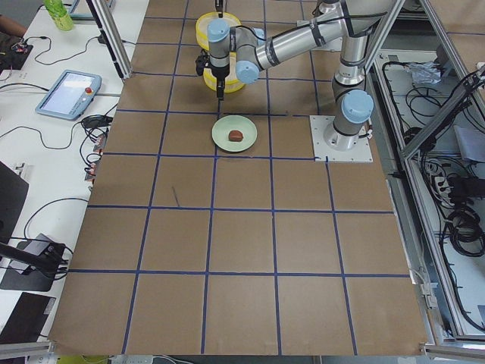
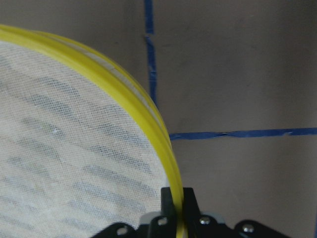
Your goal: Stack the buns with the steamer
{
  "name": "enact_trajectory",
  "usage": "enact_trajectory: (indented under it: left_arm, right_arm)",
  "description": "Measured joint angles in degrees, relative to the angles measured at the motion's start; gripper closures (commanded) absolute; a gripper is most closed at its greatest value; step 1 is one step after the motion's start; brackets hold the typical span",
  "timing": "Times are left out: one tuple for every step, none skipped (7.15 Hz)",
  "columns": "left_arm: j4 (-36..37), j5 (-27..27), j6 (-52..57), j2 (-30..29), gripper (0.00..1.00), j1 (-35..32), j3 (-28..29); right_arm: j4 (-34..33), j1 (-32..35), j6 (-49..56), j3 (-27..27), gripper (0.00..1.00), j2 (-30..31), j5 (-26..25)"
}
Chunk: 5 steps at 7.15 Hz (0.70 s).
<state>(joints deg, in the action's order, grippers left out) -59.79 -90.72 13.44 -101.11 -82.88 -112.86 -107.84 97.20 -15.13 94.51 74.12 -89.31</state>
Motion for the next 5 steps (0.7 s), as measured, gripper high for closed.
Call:
enact_trajectory:
  left_arm:
    - [-0.2, -2.7, 5.1, 0.2, 0.05, 3.0, -1.8]
    - [-0.1, -3.8, 8.0, 0.2, 0.08, 5.5, -4.1]
    - [0.3, -4.2, 9.3, 0.0, 0.11, 7.1, -5.9]
    - [1.1, -4.3, 10.2, -0.4, 0.20, 7.9, -6.8]
    - [2.3, -4.4, 10.9, -0.8, 0.77, 8.1, -7.1]
  right_arm:
    - [-0.5, 3.4, -3.6, -0.2, 0.93, -1.4, 0.0]
    - [-0.7, 5.4, -5.1, -0.3, 0.93, -2.4, -0.2]
    - [-0.8, 6.4, -5.6, -0.1, 0.93, -3.0, -0.3]
    - [-0.9, 6.7, -5.5, 0.2, 0.92, -3.3, -0.3]
    - [-1.1, 6.8, -5.4, 0.6, 0.92, -3.4, -0.3]
